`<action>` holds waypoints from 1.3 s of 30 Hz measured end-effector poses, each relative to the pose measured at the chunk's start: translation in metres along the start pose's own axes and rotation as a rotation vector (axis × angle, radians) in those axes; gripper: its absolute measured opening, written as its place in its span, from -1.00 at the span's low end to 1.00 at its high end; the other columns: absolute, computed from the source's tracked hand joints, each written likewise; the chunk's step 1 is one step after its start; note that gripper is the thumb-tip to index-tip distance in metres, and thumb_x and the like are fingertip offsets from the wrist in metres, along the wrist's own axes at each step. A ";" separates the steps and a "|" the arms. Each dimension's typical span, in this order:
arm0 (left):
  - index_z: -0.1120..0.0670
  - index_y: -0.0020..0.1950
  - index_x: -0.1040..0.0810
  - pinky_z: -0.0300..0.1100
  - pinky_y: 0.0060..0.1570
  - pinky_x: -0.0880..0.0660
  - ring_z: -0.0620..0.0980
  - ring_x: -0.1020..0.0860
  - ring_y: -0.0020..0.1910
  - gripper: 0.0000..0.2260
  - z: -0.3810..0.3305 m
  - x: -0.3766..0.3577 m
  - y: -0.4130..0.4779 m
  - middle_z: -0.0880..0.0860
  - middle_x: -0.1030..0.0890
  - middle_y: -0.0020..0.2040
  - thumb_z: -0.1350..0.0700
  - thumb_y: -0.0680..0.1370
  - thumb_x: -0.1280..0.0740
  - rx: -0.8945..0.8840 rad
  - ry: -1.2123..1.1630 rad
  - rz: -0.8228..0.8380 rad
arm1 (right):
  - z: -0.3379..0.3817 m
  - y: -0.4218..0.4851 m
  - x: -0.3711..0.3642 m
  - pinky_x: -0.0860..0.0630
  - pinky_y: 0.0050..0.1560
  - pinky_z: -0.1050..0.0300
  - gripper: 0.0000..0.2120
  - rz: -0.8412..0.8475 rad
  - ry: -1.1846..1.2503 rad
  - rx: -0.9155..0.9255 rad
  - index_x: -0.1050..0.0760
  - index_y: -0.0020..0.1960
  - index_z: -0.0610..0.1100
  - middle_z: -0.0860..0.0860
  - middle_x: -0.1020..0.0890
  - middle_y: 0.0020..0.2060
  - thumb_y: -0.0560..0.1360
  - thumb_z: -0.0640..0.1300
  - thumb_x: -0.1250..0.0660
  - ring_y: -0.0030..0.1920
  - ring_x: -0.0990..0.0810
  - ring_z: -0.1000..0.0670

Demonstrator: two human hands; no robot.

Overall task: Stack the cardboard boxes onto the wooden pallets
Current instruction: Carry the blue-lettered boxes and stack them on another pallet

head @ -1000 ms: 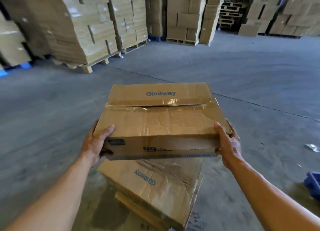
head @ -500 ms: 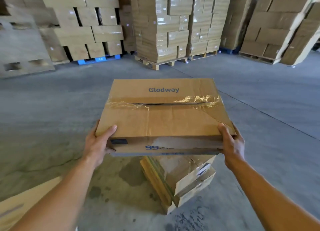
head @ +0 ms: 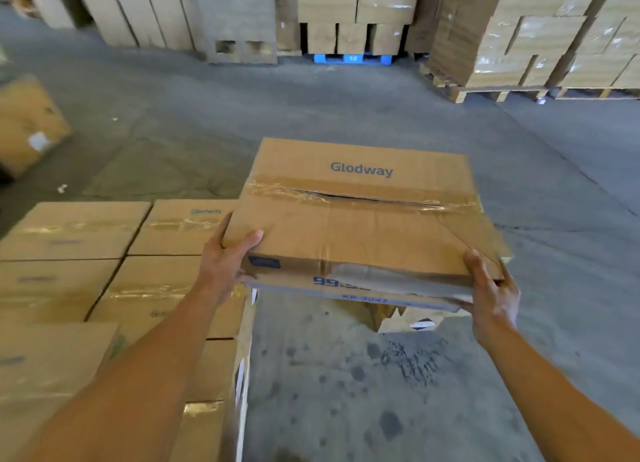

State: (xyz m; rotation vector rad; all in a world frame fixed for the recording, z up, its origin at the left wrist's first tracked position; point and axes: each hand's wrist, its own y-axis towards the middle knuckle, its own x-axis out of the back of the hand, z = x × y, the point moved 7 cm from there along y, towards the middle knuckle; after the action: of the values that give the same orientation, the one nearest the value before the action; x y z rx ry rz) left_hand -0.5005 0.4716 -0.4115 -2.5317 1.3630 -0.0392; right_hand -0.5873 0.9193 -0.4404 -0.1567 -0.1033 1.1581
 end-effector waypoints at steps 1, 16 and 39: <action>-0.22 0.42 -0.42 0.07 -0.30 -0.66 -0.06 -0.66 0.01 -0.47 0.006 0.013 -0.017 -0.14 -0.65 0.09 0.11 0.52 -0.50 0.009 -0.002 -0.039 | -0.004 -0.010 0.000 -0.52 0.29 -0.28 0.03 0.029 -0.006 -0.013 -0.41 0.48 0.15 0.06 -0.57 0.24 0.09 0.47 -0.56 0.31 -0.54 -0.11; -0.13 0.59 -0.27 0.30 0.10 -0.57 -0.11 -0.61 0.02 -0.31 0.112 0.171 -0.207 -0.07 -0.60 0.20 0.13 0.53 -0.48 0.159 -0.024 -0.387 | -0.096 -0.159 0.018 -0.63 0.10 -0.27 -0.13 0.290 -0.139 -0.109 -0.40 0.50 0.07 0.00 -0.54 0.29 0.26 0.32 -0.52 0.27 -0.55 -0.12; -0.12 0.35 -0.41 -0.03 0.16 -0.56 0.08 -0.50 0.19 -0.45 0.245 0.341 -0.158 0.13 -0.43 0.35 -0.07 0.44 -0.54 0.162 0.434 -0.502 | -0.286 -0.265 -0.042 -0.59 0.21 -0.21 -0.26 0.154 -0.337 -0.245 -0.44 0.46 0.09 0.03 -0.60 0.23 0.33 0.26 -0.48 0.20 -0.60 -0.07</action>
State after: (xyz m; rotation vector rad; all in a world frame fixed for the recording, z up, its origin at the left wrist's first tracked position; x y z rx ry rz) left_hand -0.1448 0.3271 -0.6434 -2.7473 0.7585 -0.7976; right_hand -0.3180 0.7570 -0.6748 -0.1869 -0.5406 1.3156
